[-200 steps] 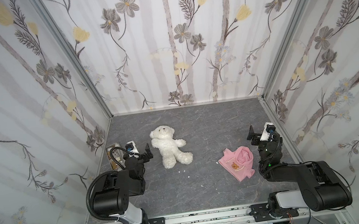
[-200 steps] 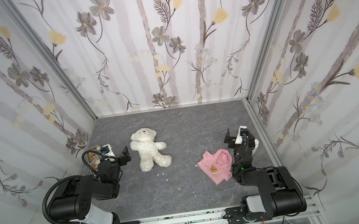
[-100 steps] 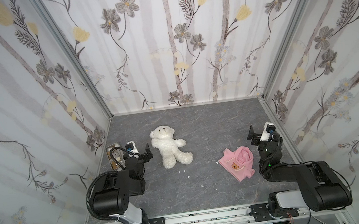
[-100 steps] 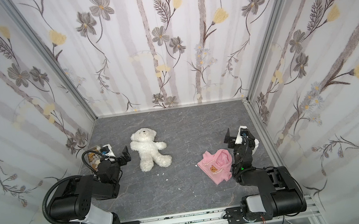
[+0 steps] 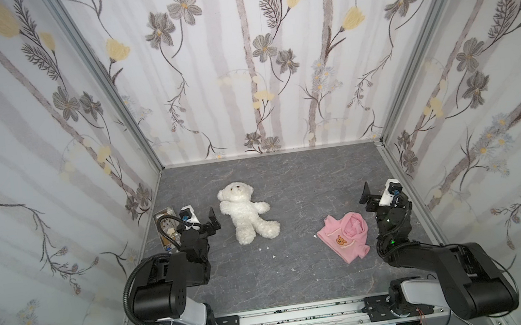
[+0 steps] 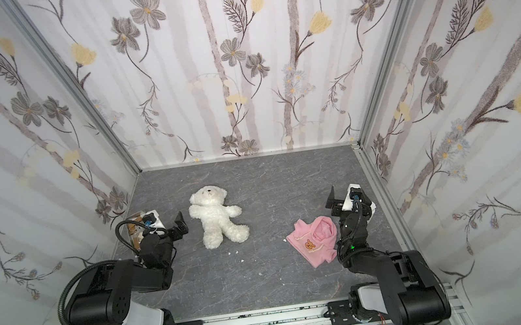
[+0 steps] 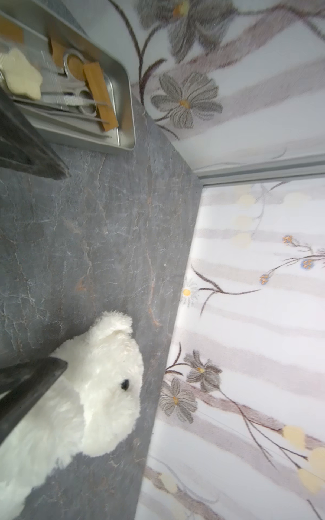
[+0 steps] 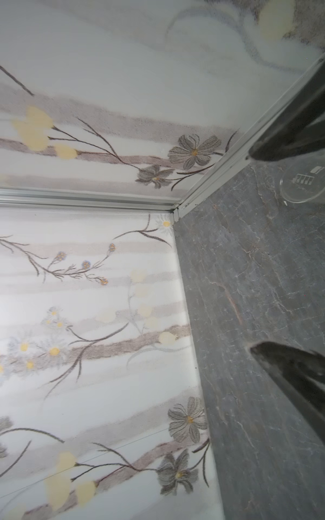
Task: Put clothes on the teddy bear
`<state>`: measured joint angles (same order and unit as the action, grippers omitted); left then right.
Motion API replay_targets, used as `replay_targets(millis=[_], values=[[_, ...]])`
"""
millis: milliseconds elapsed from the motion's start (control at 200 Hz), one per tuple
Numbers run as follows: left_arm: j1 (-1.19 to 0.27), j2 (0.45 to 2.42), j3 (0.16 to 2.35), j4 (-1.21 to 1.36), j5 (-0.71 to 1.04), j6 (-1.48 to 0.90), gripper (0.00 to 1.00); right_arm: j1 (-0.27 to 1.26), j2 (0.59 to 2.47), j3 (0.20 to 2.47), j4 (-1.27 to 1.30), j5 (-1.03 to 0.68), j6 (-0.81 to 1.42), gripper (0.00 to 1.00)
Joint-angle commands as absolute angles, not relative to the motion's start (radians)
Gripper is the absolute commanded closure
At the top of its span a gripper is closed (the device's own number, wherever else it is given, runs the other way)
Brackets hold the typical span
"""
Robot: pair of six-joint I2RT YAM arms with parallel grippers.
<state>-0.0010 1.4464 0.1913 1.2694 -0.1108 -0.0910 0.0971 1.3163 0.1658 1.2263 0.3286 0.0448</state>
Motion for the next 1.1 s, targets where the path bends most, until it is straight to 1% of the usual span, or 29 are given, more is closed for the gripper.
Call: replay_targets(millis=[0,45,95,130,185,250,305,365,405,445,500,580,655,749,864,959,1009,1034,1094], values=[[0.001,1.261,0.187,1.164,-0.266,-0.182,0.0,0.103,1.144,0.206,1.028,0.46,0.159,0.0],[0.009,1.169,0.206,1.059,-0.258,-0.26,0.01,0.098,1.057,0.237,0.885,0.433,0.24,0.0],[0.009,1.118,0.235,0.975,-0.201,-0.343,0.04,0.103,0.991,0.275,0.749,0.389,0.329,0.01],[0.009,1.095,0.275,0.869,-0.152,-0.427,0.07,0.113,0.969,0.308,0.655,0.357,0.394,0.03],[-0.004,1.09,0.34,0.72,-0.048,-0.541,0.09,0.159,0.971,0.372,0.499,0.303,0.459,0.06],[-0.053,1.117,0.412,0.587,0.066,-0.608,0.09,0.256,1.016,0.462,0.317,0.258,0.459,0.06],[-0.095,1.163,0.479,0.464,0.15,-0.623,0.06,0.323,1.07,0.54,0.135,0.251,0.454,0.05],[-0.118,1.222,0.553,0.322,0.212,-0.602,0.0,0.327,1.112,0.591,-0.043,0.244,0.488,0.06],[-0.12,1.25,0.59,0.25,0.217,-0.581,0.0,0.302,1.115,0.594,-0.117,0.223,0.508,0.06],[-0.12,1.266,0.613,0.214,0.199,-0.557,0.0,0.286,1.105,0.578,-0.153,0.181,0.516,0.09],[-0.12,1.305,0.631,0.209,0.186,-0.54,0.0,0.303,1.094,0.556,-0.173,0.154,0.513,0.14],[-0.124,1.388,0.69,0.213,0.223,-0.54,0.05,0.323,1.126,0.556,-0.241,0.134,0.543,0.18],[-0.139,1.472,0.745,0.215,0.255,-0.542,0.15,0.341,1.154,0.533,-0.234,0.106,0.557,0.22],[-0.161,1.548,0.782,0.23,0.268,-0.547,0.3,0.364,1.212,0.494,-0.145,0.059,0.598,0.26],[-0.19,1.591,0.795,0.249,0.277,-0.55,0.43,0.363,1.336,0.485,-0.006,0.054,0.629,0.33],[-0.207,1.603,0.783,0.267,0.281,-0.556,0.55,0.362,1.455,0.53,0.054,0.04,0.63,0.43],[-0.217,1.603,0.772,0.28,0.278,-0.565,0.62,0.362,1.513,0.554,0.071,0.05,0.625,0.45],[-0.224,1.6,0.764,0.291,0.274,-0.578,0.66,0.362,1.539,0.563,0.072,0.066,0.627,0.5],[-0.249,1.582,0.736,0.329,0.265,-0.624,0.75,0.351,1.584,0.584,0.067,0.069,0.614,0.66]])
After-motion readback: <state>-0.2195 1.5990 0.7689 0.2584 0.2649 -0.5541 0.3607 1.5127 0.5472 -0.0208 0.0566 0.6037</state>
